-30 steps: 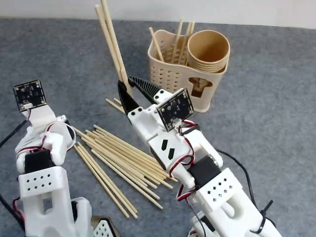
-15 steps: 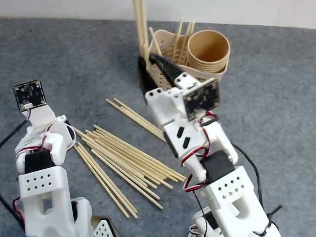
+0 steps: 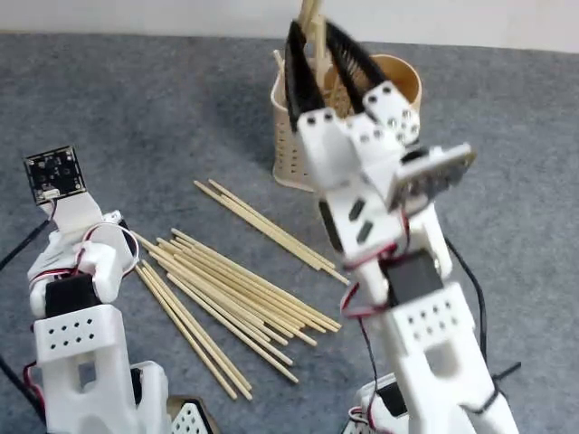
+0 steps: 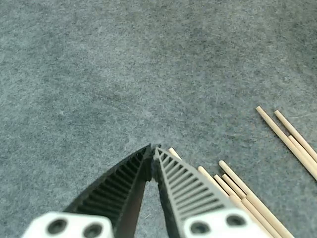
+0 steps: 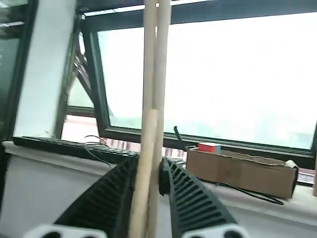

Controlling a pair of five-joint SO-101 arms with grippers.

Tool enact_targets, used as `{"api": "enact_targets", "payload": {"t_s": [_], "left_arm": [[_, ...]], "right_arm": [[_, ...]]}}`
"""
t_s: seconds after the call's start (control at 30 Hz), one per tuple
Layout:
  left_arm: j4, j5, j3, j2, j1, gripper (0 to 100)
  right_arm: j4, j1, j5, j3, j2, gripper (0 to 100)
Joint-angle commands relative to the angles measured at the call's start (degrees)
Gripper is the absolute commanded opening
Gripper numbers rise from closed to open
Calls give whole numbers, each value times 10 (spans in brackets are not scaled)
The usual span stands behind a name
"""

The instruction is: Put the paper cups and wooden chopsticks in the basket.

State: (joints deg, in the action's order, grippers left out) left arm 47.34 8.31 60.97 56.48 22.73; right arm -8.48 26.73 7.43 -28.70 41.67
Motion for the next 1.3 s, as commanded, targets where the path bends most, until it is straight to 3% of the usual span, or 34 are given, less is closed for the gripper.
{"api": "enact_targets", "payload": {"t_s": [0.0,0.23,0.57,1.27], "left_arm": [[-11,2,-6,12,7,32],[-11,2,-6,12,7,32],[-11,2,-6,12,7,32],[-12,2,-6,12,7,32]], "right_arm": [[-15,-30,-5,97,-71,5],[-14,-36,-4,201,-183,5],[-17,-62,-4,211,-268,5],[-14,-67,-5,268,-281,5]]}}
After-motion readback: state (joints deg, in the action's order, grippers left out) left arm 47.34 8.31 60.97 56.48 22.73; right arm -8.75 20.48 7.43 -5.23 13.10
